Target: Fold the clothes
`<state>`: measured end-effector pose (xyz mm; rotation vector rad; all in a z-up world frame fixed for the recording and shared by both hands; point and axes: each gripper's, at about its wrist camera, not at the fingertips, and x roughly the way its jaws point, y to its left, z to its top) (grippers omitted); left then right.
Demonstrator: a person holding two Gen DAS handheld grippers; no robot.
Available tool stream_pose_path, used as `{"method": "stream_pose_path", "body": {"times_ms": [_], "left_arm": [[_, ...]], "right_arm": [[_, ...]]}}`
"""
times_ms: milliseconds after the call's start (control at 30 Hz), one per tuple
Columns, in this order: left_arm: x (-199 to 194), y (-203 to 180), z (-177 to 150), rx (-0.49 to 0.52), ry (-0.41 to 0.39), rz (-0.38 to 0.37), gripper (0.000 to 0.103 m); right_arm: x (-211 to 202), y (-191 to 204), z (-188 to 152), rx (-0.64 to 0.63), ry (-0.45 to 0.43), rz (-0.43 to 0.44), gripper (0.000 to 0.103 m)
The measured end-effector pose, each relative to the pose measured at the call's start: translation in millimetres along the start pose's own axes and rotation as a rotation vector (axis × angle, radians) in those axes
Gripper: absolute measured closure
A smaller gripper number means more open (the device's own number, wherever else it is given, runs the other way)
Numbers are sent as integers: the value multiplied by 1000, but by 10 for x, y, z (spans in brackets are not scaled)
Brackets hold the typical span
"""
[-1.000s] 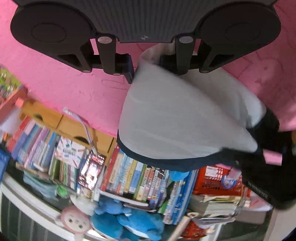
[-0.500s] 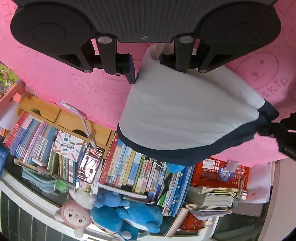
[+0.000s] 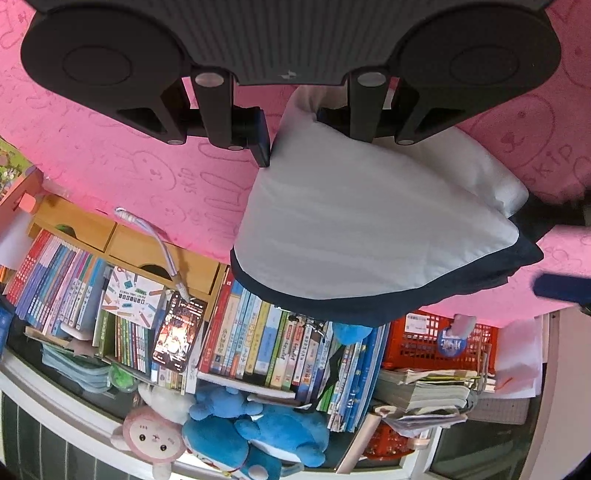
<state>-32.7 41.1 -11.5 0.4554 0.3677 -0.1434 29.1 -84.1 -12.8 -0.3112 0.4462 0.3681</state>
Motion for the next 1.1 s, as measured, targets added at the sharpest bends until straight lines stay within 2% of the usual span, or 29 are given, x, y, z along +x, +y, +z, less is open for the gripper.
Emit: {"method": "stream_pose_path", "body": {"times_ms": [100,267,300,333,400,533,667,767,867,1000,1100], "left_arm": [[178,-177,39,158,5,26,38],[510,-395,114,392,30,-5,39],[578,-409,103,421,39,10,42],[628,-393,85,441,50,30,55],[698,-322,36,452,69,89,74],[689,-151,-74,428,96,148,86],[606,-194,-131,527,57,221,91],[495,-82,-28,466,34,234,92],[408,-7,-45,410,50,230,93],[417,-28,-271,357,130,185,93],[421,-38,-347,292,161,148,94]], "right_arm": [[-4,-3,-6,2,1,-1,77],[-2,-8,-6,6,3,-2,77],[-2,-10,-8,7,3,-3,77],[-1,-13,-12,9,6,-6,77],[3,-18,-21,14,14,-13,77],[7,-3,-32,14,17,-12,77],[1,50,-9,-3,6,-18,77],[-37,54,50,-16,-20,-26,77],[-96,82,100,-41,-50,-29,77],[-43,109,62,-47,-22,-8,77],[-16,129,16,-59,-10,-12,76]]}}
